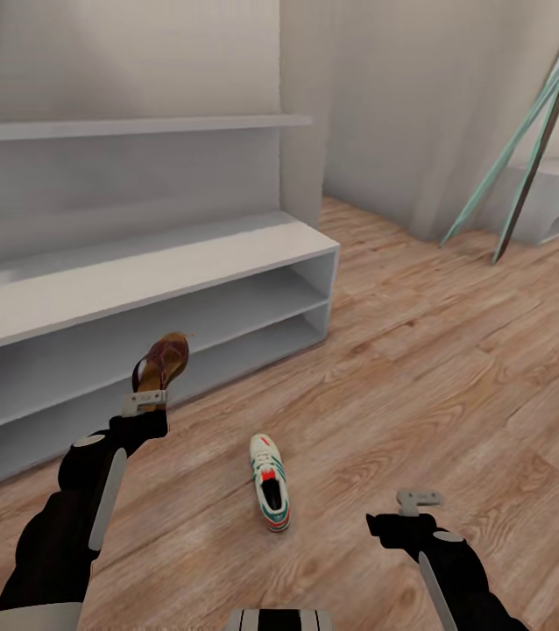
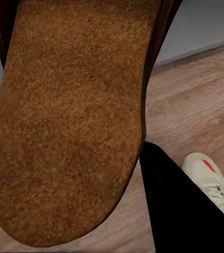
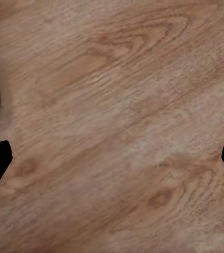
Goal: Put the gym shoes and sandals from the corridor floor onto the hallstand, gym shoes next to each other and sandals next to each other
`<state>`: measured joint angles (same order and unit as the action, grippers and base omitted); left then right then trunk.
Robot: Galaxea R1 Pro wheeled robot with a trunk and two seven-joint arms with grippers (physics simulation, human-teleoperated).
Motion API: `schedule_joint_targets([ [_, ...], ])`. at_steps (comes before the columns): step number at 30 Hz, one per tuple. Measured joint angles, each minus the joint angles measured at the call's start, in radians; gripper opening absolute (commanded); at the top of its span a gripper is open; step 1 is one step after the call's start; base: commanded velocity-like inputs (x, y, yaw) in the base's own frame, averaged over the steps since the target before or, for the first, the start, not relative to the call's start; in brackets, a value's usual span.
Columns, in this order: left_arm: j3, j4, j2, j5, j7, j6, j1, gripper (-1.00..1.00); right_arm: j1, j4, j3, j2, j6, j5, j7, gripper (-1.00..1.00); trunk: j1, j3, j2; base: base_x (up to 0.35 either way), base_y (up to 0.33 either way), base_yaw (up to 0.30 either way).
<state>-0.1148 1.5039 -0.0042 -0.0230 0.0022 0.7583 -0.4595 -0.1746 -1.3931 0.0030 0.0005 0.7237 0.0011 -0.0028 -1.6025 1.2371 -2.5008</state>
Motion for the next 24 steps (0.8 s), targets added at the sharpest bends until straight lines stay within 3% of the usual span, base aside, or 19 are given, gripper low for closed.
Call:
schedule_joint_targets([
  [7, 0.0, 0.001, 0.0, 0.001, 0.0, -0.001, 0.0, -1.0, 0.0, 0.0, 0.0, 0.0, 0.0, 0.0, 0.0, 1.0, 0.0, 0.0, 0.0, -0.008, -0.079, 0.257],
  [24, 0.001, 0.001, 0.0, 0.0, 0.0, 0.0, 0.0, -1.0, 0.0, 0.0, 0.0, 0.0, -0.001, 0.0, 0.0, 1.0, 0.0, 0.0, 0.0, -0.015, -0.035, 0.013],
])
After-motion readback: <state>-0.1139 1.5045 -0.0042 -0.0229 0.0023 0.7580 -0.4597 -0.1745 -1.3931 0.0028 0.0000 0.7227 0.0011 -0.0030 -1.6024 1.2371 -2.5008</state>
